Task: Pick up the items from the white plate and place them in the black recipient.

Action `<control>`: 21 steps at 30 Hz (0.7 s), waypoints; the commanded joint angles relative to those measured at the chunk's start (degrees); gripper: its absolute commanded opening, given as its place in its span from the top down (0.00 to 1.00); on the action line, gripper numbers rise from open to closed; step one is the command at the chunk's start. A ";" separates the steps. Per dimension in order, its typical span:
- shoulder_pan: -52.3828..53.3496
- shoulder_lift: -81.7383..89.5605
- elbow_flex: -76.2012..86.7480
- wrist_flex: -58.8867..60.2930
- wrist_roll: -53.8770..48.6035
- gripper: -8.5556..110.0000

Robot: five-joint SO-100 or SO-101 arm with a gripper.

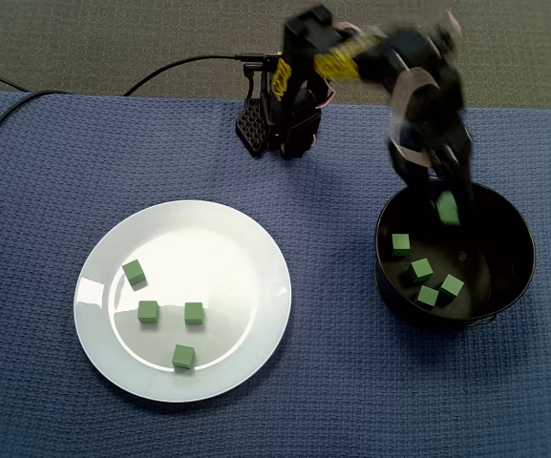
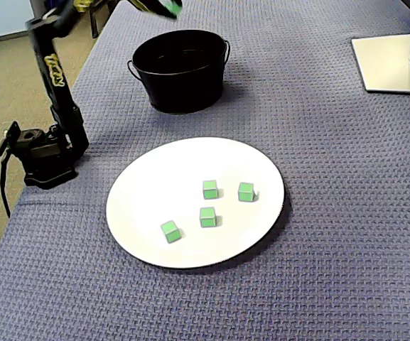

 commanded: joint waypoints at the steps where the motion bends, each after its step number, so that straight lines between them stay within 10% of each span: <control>1: -5.01 -11.87 0.09 -2.81 -2.90 0.93; 7: -6.15 -16.70 5.98 -7.21 -4.92 0.89; 10: -4.39 -13.89 4.57 -4.13 -6.77 0.55; 21: 36.04 11.16 -10.37 8.70 -1.23 0.60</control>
